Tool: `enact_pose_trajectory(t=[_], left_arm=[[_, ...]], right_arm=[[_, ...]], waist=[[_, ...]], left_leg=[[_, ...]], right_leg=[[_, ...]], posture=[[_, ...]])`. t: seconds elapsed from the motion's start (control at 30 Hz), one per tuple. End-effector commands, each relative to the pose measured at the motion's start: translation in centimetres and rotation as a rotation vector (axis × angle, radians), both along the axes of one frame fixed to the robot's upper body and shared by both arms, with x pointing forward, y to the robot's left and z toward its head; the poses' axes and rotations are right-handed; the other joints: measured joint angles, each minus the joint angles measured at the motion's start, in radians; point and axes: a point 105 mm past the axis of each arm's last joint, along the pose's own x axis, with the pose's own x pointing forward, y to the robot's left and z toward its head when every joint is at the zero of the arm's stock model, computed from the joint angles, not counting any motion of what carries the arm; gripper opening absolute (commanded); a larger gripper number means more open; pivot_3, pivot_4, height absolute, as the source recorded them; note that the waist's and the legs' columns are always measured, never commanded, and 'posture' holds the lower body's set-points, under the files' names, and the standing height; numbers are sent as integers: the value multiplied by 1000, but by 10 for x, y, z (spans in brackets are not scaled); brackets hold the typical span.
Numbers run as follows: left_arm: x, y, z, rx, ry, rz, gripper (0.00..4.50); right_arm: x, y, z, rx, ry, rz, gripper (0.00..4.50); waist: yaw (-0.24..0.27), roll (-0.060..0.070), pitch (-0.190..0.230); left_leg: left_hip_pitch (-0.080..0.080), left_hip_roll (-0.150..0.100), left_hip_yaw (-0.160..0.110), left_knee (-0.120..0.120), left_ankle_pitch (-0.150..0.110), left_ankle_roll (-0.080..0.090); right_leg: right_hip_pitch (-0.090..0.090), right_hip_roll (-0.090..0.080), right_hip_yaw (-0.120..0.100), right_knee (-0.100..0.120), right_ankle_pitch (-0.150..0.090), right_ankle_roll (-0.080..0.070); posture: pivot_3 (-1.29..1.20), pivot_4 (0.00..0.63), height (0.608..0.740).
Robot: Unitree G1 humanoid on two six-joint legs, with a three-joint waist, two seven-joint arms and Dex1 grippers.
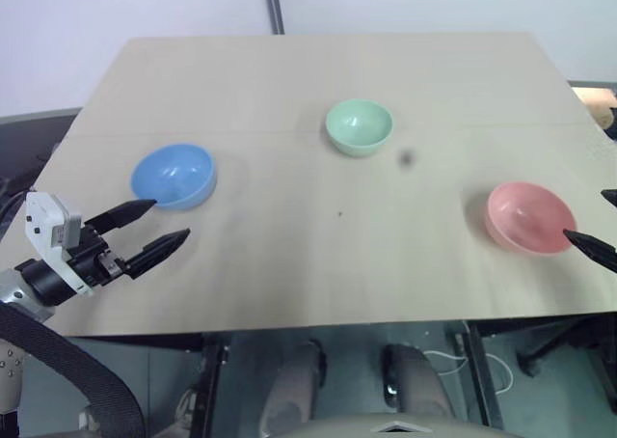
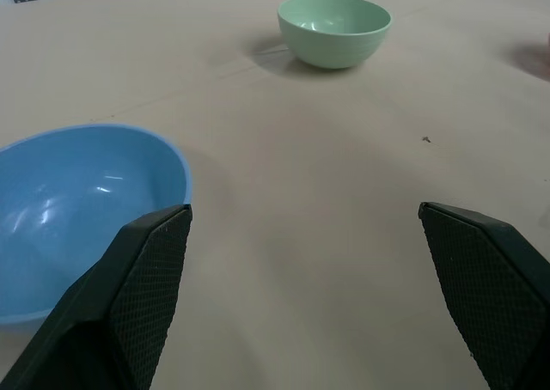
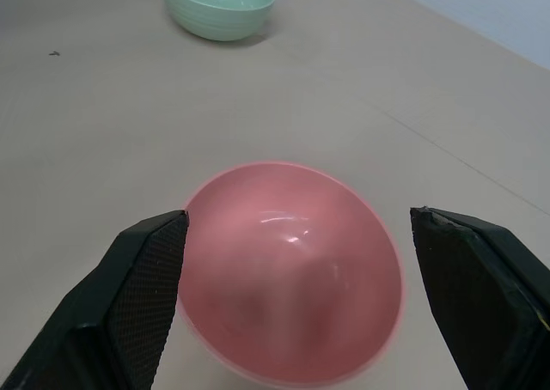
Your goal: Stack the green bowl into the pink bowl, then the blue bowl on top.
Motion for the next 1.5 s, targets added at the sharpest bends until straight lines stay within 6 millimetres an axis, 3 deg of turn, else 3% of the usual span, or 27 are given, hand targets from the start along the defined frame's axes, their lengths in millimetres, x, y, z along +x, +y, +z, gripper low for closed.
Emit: enact_pose_trajectory(t=[0.03,0.33,0.43,0.67,0.83,1.0,1.2,1.33,1.4,1.5], left_arm=[[-1,2,15,26,-40,-6,4465],[6,-14,30,-41,-113,-96,4465],[4,-31,38,-59,-146,-202,4465],[4,-82,40,-99,-175,-412,4465],[4,-106,41,-124,-201,-467,4465],[1,-110,41,-130,-197,-493,4500],[-5,-111,49,-180,-215,-556,4500],[-4,-110,48,-202,-215,-544,4500],[1,-104,38,-193,-201,-493,4500],[7,-91,18,-161,-170,-406,4500]], right_arm=[[2,11,11,-25,-39,32,4500],[15,23,9,2,-38,-9,4500],[17,38,1,26,0,17,4500],[25,81,-32,44,167,50,4500],[35,81,-62,21,278,-42,4500],[45,70,-78,-6,306,-96,2878],[52,70,-73,-36,261,-100,37],[58,75,-67,-97,186,-72,37],[60,98,-62,-39,178,5,37],[61,152,-57,-9,128,186,37]], waist=[[0,0,0],[0,-1,0],[0,-1,0],[0,-1,0],[0,-2,0],[0,-2,0],[-3,-3,-1],[-2,-5,-3],[-6,-5,-3],[-11,-5,-3]], left_leg=[[0,0,0,0,0,0],[1,1,2,2,0,0],[1,1,2,2,0,0],[1,1,3,2,0,0],[1,0,3,4,0,0],[1,-1,4,4,0,0],[2,0,4,4,0,0],[2,2,4,5,0,0],[2,2,4,5,0,0],[3,5,7,4,0,0]], right_leg=[[0,0,0,0,0,0],[0,1,2,0,0,0],[0,1,2,0,0,0],[0,1,3,1,1,1],[1,2,3,1,2,1],[0,3,4,1,2,1],[0,6,4,1,3,1],[1,8,5,1,4,-1],[1,8,5,1,4,-1],[0,11,8,1,5,-2]], posture=[[0,150,740],[0,150,740],[0,150,740],[0,150,740],[0,150,740],[0,150,740],[0,150,740],[0,150,740],[0,150,740],[0,150,740]])
